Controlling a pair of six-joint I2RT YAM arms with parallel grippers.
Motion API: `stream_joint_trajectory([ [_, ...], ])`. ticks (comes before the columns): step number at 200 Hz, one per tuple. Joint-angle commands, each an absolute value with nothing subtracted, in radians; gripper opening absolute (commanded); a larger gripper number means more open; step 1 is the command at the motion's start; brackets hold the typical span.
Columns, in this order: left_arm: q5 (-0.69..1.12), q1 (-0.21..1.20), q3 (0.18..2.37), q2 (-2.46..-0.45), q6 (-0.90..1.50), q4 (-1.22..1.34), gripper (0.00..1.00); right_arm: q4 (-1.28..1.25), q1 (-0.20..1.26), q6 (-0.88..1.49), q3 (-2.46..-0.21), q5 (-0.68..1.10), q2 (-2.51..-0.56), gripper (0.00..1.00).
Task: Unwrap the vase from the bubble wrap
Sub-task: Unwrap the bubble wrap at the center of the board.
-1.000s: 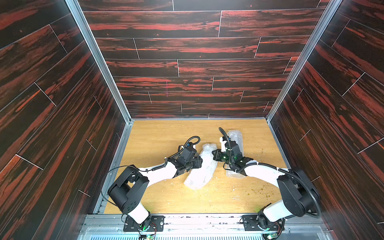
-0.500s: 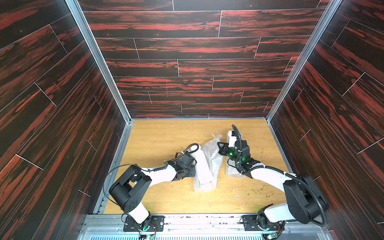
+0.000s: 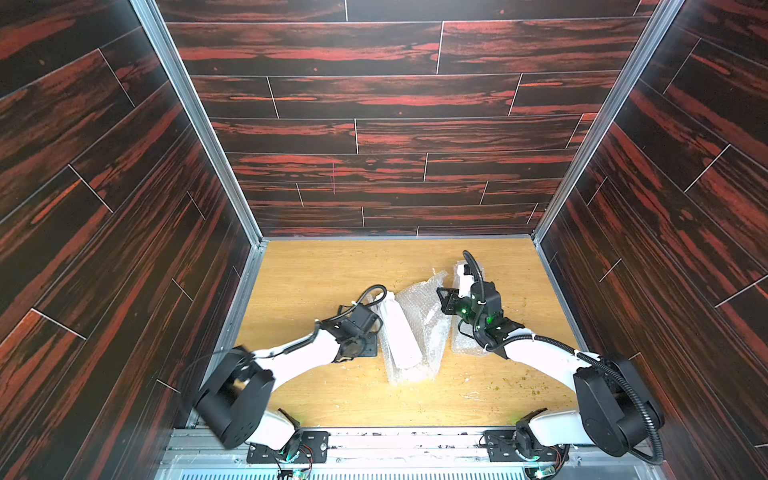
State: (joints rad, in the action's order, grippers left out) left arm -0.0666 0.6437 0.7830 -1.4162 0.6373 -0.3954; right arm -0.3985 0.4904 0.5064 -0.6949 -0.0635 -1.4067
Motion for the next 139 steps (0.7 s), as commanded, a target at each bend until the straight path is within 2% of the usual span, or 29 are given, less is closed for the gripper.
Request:
stream_joint_trajectory([
  [1, -0.124, 0.632, 0.813, -1.32, 0.633, -0.543, 0.65, -0.297, 0.483, 0.433, -0.771, -0.106, -1.389, 0.22],
  [28, -0.15, 0.632, 0.89, -1.233, 0.643, -0.637, 0.71, -0.159, 0.479, 0.373, -0.872, -0.178, -1.437, 0.28],
  [39, -0.155, 0.633, 0.946, -1.226, 0.657, -0.629, 0.75, -0.138, 0.469, 0.362, -0.893, -0.191, -1.45, 0.35],
  [64, -0.142, 0.633, 1.109, -1.31, 0.682, -0.64, 0.78, -0.121, 0.438, 0.347, -0.911, -0.199, -1.436, 0.51],
  [70, -0.125, 0.633, 1.146, -1.347, 0.691, -0.645, 0.78, -0.115, 0.434, 0.335, -0.91, -0.207, -1.42, 0.59],
  [77, -0.116, 0.633, 1.19, -1.394, 0.701, -0.644, 0.78, -0.108, 0.435, 0.314, -0.907, -0.223, -1.396, 0.64],
  [82, -0.111, 0.633, 1.221, -1.43, 0.707, -0.644, 0.78, -0.1, 0.435, 0.3, -0.904, -0.233, -1.378, 0.72],
  [91, -0.103, 0.633, 1.288, -1.5, 0.709, -0.658, 0.78, -0.079, 0.435, 0.273, -0.899, -0.248, -1.342, 0.79],
  [95, -0.098, 0.633, 1.319, -1.53, 0.712, -0.67, 0.78, -0.07, 0.434, 0.262, -0.896, -0.25, -1.327, 0.88],
  [99, -0.093, 0.633, 1.353, -1.558, 0.715, -0.684, 0.78, -0.06, 0.434, 0.252, -0.893, -0.25, -1.313, 0.93],
  [139, -0.073, 0.64, 1.567, -1.8, 0.763, -0.792, 0.78, -0.017, 0.437, 0.244, -0.763, -0.225, -1.146, 0.95],
])
